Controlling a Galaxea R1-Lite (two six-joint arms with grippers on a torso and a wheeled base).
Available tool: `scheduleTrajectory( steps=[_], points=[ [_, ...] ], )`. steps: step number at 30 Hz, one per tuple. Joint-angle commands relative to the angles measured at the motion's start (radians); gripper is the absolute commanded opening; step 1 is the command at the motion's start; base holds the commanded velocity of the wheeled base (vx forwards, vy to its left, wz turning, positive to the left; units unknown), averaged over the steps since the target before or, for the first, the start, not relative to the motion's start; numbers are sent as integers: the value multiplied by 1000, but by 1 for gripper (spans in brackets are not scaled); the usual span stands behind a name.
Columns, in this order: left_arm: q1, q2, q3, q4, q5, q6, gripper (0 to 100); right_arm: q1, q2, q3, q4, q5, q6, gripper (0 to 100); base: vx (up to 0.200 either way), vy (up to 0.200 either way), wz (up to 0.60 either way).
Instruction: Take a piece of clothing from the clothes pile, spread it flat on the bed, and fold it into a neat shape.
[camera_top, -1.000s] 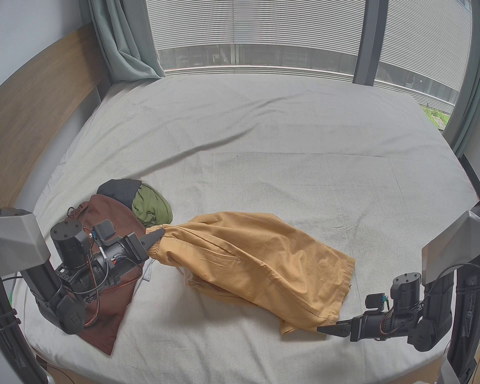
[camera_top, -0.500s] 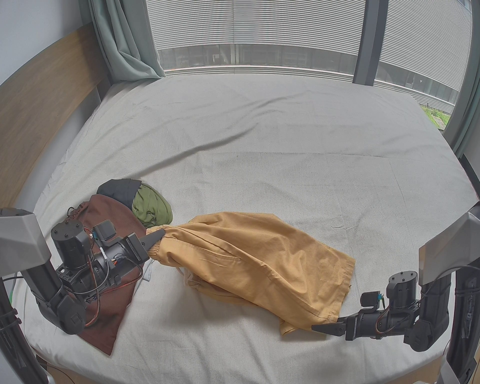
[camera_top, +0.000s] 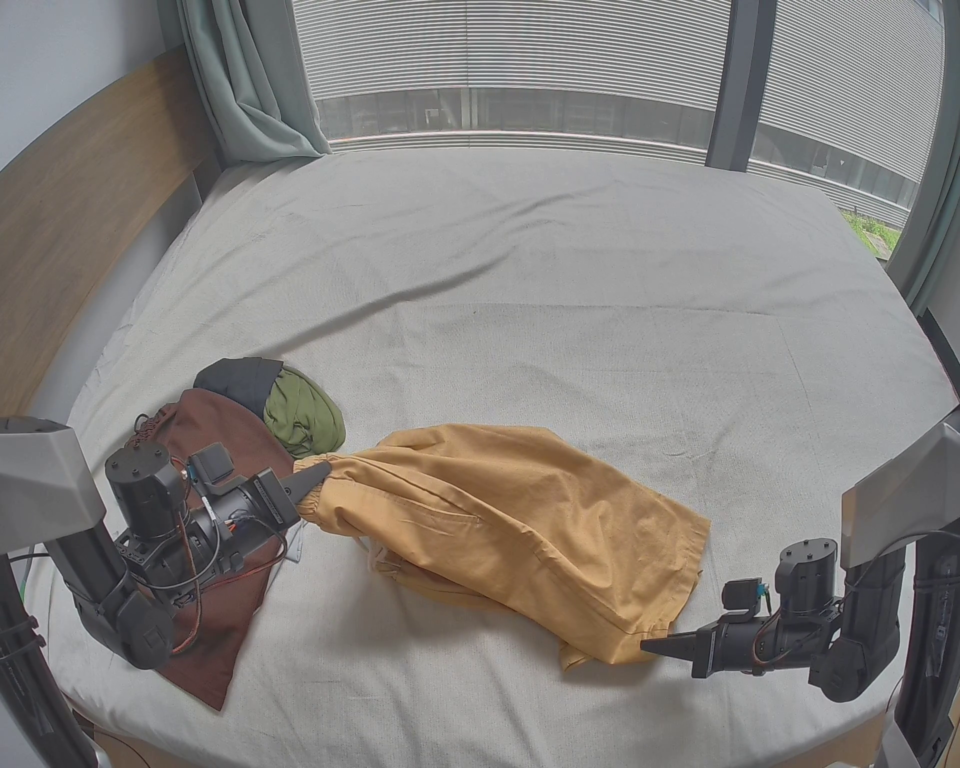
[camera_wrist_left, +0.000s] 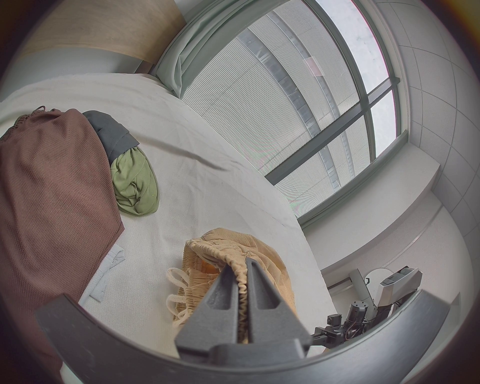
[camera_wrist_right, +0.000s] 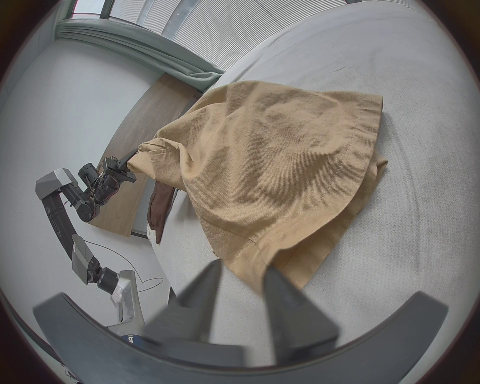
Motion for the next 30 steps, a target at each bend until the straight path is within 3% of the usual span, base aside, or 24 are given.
scheduleTrajectory(
  steps=[1,6,17,30],
  points=[
    [3,11,0,0,0,-1,0,-4,-12,-5,-1,1,0,0,0,0,0],
    [26,15,-2,0,-2,1,0,-21,-82,-11,0,1,1,0,0,0,0],
    [75,9,-23,1,-2,-1,0,-155,-233,-89,2,13,14,0,0,0,0],
    [98,0,-8,3,-8,-5,0,-167,-425,-172,2,16,138,0,0,0,0]
  ],
)
